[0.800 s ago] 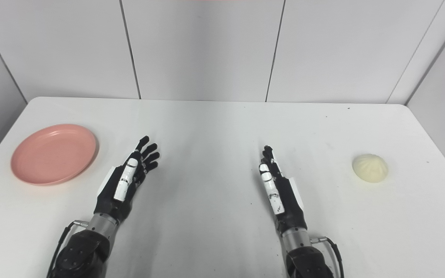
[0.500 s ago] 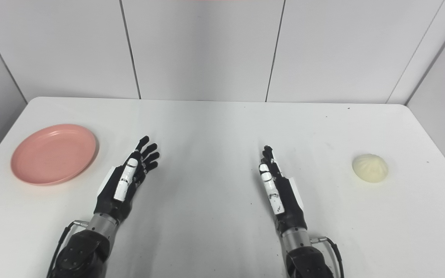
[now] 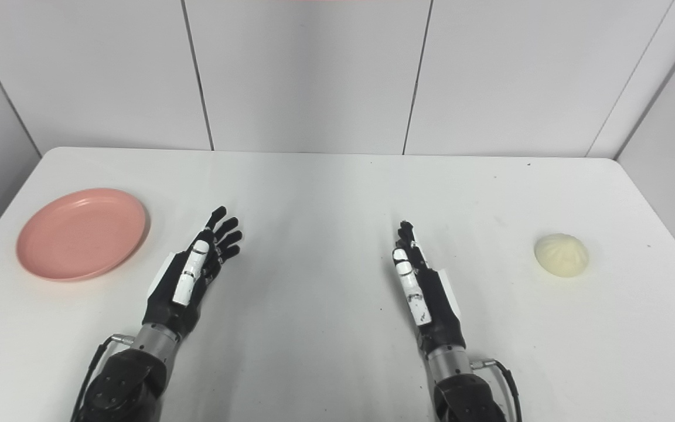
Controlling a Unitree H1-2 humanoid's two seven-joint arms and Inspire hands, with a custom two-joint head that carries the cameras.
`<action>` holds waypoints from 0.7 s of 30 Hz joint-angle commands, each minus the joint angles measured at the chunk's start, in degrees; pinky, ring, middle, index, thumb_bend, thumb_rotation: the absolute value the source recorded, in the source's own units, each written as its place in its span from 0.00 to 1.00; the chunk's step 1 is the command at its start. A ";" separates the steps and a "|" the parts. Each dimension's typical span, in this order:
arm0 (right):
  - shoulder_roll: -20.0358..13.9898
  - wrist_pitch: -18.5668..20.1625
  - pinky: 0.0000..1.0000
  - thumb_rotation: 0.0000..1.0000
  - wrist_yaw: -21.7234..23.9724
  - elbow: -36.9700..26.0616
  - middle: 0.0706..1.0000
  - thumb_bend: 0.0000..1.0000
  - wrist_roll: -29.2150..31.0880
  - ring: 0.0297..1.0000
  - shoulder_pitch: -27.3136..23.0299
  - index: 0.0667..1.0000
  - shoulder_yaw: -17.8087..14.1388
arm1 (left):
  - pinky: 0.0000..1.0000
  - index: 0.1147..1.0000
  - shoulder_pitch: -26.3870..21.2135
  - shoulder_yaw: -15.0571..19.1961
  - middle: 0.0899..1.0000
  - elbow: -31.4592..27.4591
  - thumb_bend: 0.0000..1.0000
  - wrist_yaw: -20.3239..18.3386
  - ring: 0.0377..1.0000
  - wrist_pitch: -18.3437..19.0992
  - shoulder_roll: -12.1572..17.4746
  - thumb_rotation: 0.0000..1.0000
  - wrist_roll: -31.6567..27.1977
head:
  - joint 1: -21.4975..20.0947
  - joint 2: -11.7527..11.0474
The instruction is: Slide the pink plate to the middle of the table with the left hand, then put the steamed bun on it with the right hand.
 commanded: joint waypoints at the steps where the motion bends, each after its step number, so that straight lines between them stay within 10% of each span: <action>1: 0.14 -1.29 1.00 1.00 0.61 2.76 1.00 0.20 0.10 0.99 1.25 1.00 0.53 | 0.92 0.95 3.02 -1.04 0.94 4.51 0.50 -0.77 0.92 1.85 -0.32 1.00 0.44 | 0.02 0.03; 13: 0.14 -1.13 1.00 1.00 0.46 2.83 1.00 0.21 0.11 0.98 1.20 1.00 0.42 | 0.92 0.95 2.91 -1.06 0.94 4.84 0.50 -0.80 0.92 1.62 -0.42 1.00 0.38 | 0.68 -0.35; 21: -0.67 -0.70 1.00 1.00 1.03 2.69 1.00 0.20 1.71 1.00 1.11 1.00 -0.68 | 0.92 0.94 1.73 -1.90 0.94 7.65 0.52 0.31 0.92 0.43 -1.57 1.00 2.20 | 10.46 -2.06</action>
